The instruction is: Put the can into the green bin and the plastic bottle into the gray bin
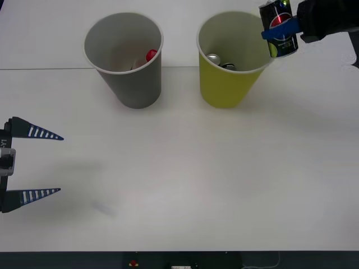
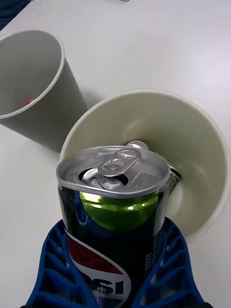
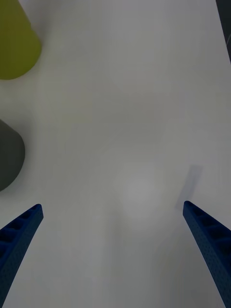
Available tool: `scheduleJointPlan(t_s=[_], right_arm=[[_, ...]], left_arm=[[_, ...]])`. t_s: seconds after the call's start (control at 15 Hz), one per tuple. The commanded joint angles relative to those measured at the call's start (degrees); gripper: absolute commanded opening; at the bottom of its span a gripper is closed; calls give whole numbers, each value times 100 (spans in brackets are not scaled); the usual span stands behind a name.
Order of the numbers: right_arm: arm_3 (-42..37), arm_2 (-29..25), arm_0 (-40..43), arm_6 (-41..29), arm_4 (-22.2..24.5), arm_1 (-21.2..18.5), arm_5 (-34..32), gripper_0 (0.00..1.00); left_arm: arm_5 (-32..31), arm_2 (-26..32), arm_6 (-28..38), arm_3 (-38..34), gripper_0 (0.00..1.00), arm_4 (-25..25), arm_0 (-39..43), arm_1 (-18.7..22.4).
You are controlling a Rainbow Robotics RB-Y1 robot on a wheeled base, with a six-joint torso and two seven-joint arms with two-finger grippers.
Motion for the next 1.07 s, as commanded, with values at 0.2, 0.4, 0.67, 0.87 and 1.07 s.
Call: scheduleJointPlan(t_s=[0.2,0.4,0.67,0.87,1.07], right_arm=[[1143,576,-884,183,527,374,236,0],[1574,901,-1121,235,720,523,605,0],[1609,937,-1121,402,773,549,623,15],[1609,954,-1121,455,764,549,465,94],[1609,963,-1121,455,711,541,315,100]], left_arm=[[0,0,0,0,100,0,0,0],[0,0,0,0,100,0,0,0],[0,0,0,0,100,0,0,0],[0,0,0,0,100,0,0,0],[0,0,0,0,100,0,0,0]])
